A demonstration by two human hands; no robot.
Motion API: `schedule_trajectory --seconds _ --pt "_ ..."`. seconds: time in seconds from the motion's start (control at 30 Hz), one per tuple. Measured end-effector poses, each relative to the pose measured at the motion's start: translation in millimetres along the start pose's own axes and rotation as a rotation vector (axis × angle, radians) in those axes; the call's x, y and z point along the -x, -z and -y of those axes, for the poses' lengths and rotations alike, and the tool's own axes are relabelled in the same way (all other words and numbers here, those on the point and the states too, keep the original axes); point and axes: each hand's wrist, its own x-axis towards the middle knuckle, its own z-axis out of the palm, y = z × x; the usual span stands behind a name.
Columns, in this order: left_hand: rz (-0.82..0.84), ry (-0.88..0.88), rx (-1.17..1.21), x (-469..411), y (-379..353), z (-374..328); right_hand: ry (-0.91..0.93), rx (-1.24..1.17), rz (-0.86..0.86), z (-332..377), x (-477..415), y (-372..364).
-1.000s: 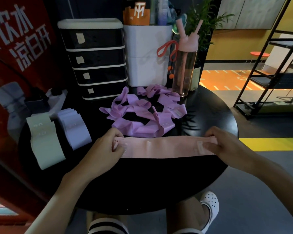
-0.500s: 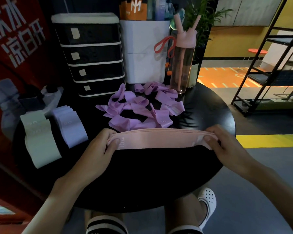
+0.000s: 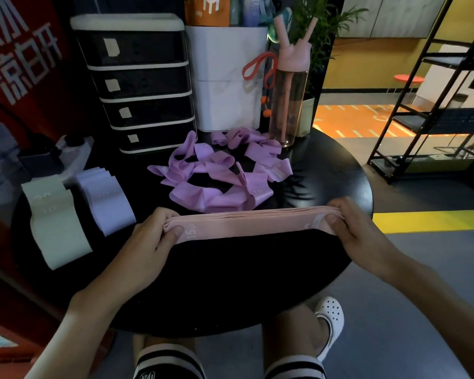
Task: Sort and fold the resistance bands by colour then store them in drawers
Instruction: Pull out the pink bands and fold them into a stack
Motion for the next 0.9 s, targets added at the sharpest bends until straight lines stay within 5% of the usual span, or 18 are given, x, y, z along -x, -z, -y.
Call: schedule_trajectory --seconds 0.4,0.53,0.73,0.9 --pt "-0.154 0.2 0.353 -3 22 -21 -0.228 -0.243 -0.038 19 -9 15" --pt "-0.147 0.402 0.473 -3 31 -24 -0.447 -0.441 0.134 26 -18 21" --pt "-0.073 0.448 0.27 -4 23 -25 -0.392 -0.06 0.269 37 -27 20" --pt "-0.097 0.267 0.176 -5 35 -49 -0.318 0.324 0.363 45 -30 24"
